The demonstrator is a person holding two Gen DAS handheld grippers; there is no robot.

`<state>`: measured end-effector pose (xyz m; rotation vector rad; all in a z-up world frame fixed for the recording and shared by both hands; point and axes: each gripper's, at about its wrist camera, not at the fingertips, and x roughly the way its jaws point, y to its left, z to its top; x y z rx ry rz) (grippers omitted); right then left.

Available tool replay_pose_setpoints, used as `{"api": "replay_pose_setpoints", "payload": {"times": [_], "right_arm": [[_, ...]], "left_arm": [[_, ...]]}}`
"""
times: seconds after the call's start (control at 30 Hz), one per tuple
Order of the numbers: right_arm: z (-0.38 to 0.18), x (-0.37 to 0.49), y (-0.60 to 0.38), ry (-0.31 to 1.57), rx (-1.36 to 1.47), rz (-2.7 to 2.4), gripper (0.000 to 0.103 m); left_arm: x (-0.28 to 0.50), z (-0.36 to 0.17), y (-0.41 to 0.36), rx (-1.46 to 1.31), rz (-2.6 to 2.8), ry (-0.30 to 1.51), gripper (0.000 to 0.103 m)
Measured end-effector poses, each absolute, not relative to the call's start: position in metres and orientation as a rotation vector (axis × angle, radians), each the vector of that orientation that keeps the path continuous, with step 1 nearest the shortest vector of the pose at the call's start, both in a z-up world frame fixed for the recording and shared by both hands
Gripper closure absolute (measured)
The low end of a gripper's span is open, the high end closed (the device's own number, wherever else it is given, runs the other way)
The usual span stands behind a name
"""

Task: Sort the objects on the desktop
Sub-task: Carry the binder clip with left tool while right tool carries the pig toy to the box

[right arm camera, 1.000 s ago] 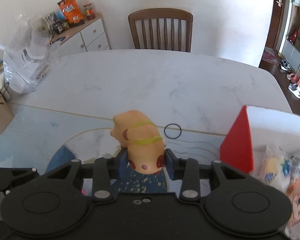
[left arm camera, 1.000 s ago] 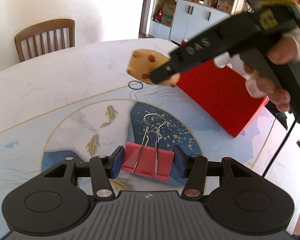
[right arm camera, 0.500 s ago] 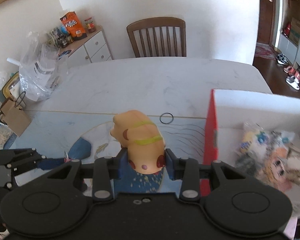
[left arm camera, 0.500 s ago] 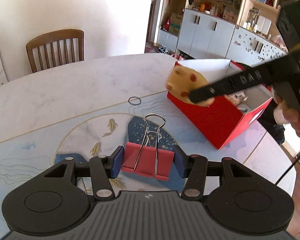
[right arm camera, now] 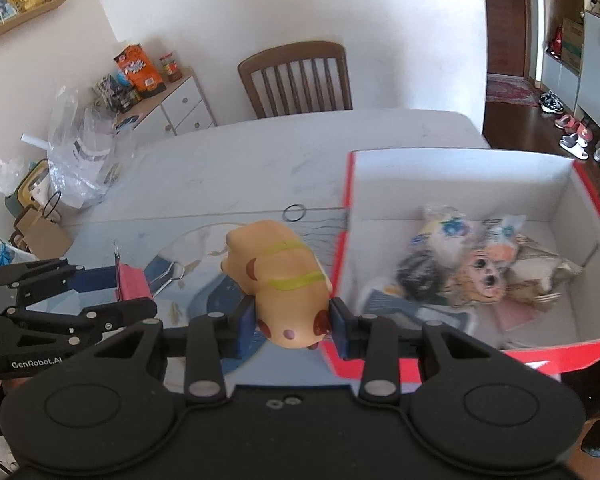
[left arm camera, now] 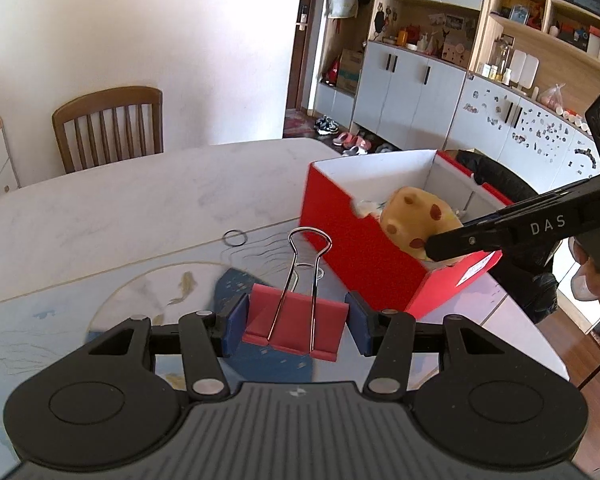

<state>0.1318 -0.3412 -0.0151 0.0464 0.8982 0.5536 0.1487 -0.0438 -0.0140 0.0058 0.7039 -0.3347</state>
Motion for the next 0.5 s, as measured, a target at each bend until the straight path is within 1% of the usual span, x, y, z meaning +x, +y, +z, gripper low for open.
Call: {"api": "replay_pose_setpoints", "payload": {"times": [0.5], "right_arm": [[-0.01, 0.146, -0.443, 0.849, 0.078, 0.47, 0.065]], "left_arm": [[0.177, 0.007, -0.144, 0.071, -0.419, 0.64, 0.052]]}}
